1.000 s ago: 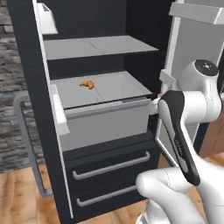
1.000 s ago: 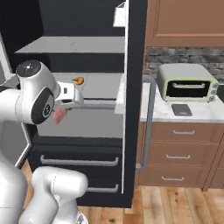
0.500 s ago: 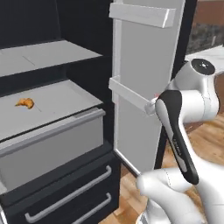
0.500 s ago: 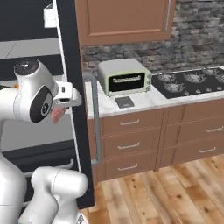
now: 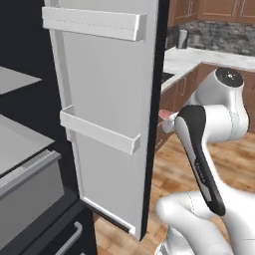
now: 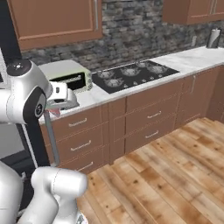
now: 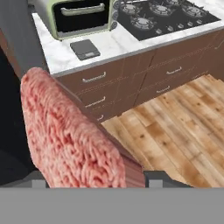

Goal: Take the steak from the fridge and place it on the digital scale on the counter by the fridge. Wait a few seconds for a reading, then move it to the plate on the dining counter.

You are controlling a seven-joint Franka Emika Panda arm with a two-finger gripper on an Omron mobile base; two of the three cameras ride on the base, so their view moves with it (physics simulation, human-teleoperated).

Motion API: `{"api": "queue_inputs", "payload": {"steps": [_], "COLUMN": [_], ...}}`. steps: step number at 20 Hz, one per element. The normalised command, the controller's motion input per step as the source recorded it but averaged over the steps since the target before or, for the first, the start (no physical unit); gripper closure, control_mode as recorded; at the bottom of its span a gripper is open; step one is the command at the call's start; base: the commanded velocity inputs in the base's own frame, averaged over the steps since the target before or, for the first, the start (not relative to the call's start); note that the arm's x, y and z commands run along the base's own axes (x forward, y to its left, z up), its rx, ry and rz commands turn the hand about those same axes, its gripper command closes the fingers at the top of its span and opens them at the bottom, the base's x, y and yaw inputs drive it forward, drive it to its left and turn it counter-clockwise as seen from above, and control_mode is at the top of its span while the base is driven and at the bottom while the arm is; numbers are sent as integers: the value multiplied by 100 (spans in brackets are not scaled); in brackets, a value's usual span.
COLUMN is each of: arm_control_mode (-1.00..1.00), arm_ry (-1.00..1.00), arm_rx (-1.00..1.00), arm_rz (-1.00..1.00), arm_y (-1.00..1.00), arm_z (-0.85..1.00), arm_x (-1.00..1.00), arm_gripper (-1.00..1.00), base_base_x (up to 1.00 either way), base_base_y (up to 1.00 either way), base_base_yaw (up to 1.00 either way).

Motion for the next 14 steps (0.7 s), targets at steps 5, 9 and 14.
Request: {"api": "queue_inputs", "payload": {"steps": [5, 9, 14], "arm_control_mode": [100, 100, 100], "arm_ry": [0, 0, 0], "arm_rx": [0, 0, 0], "arm_rz": [0, 0, 0], "arm_y": [0, 0, 0], "arm_z": [0, 0, 0], "arm_x": [0, 0, 0], "arm_gripper": [100, 100, 100], "base_base_x": [-39, -5, 95], "base_base_y": [-59, -67, -46], "base_base_yaw": [-18, -15, -12]}}
